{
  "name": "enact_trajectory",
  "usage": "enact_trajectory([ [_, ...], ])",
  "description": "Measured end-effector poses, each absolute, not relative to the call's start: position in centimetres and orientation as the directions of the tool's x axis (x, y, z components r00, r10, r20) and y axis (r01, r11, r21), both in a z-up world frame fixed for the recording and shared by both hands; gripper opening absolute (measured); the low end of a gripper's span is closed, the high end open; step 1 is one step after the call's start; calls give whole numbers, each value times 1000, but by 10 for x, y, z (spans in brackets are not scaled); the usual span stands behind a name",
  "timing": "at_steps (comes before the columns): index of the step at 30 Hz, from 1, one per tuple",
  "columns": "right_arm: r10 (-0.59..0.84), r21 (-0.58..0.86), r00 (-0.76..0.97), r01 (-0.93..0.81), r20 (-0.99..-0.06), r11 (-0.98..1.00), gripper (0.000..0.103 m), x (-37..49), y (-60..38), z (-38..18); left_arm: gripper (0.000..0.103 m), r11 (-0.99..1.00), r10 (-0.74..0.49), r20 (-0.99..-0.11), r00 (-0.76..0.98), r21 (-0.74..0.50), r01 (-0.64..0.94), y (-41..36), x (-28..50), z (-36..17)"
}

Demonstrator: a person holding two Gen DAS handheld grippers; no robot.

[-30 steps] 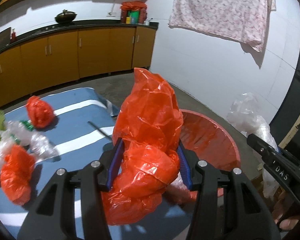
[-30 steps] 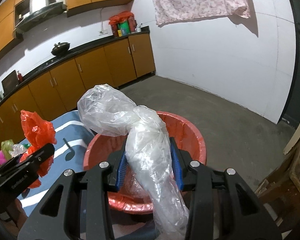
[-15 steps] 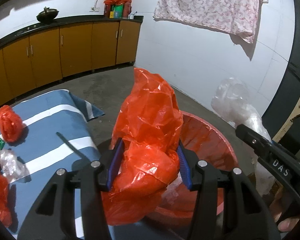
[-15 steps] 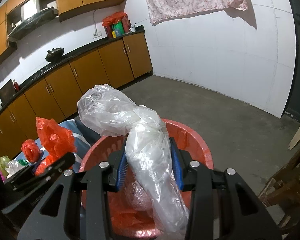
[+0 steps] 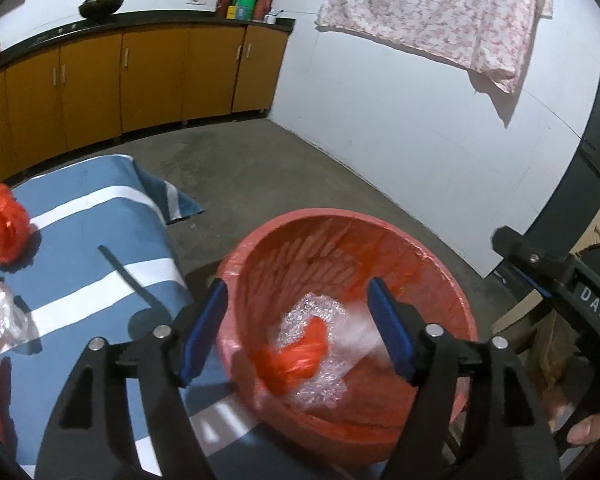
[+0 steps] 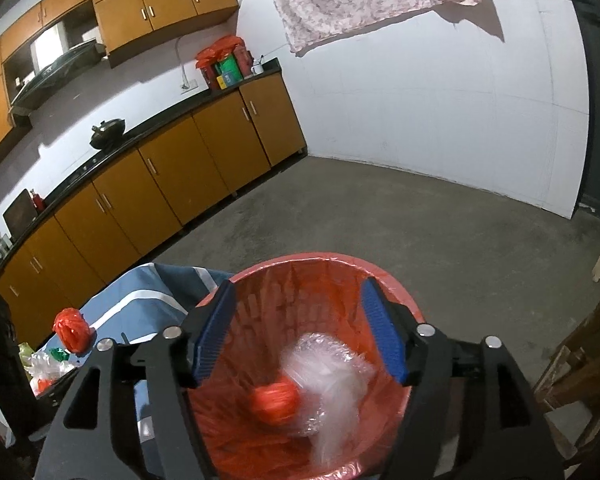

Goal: Collect trash
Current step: 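Drop the clear bag from the right tool while the left tool drops the red bag into the basket, then grasp a red bag on the table with the right tool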

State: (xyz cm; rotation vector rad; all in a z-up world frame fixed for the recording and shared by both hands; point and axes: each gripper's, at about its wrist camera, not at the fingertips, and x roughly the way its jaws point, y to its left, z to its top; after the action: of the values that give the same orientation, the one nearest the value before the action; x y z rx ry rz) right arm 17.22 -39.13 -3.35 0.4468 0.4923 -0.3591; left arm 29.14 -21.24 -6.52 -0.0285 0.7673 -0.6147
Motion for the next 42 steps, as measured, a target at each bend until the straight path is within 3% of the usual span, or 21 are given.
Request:
enact_trajectory([
  [3,-277,278,815,460,-509,844,93,165,-386,-31,83,851,-500,-632,592,-229,474,-197,288,-61],
  [7,-347,209,810,486,-474,848,101,157,-378,-26,92,890,-432,-627,648,-183,417,-178,279,-54],
  [14,-363,68,809,440,-462,895,101,160,-345,-26,99,936,-297,-601,742,-30,351,-139,244,-49],
  [19,-305,61,831,374,-465,925,101,168,-317,-21,99,963,-197,-579,791,39,268,-94,219,-47],
  [29,-43,66,871,86,-490,994,101,190,-204,-16,99,999,41,-571,820,25,-33,52,182,-45],
  [35,171,88,811,-147,-559,985,101,210,-110,-29,99,968,209,-574,792,7,-251,143,155,-48],
  [42,244,115,742,-222,-624,968,101,230,-29,-50,99,927,259,-587,767,-72,-368,197,131,-49],
])
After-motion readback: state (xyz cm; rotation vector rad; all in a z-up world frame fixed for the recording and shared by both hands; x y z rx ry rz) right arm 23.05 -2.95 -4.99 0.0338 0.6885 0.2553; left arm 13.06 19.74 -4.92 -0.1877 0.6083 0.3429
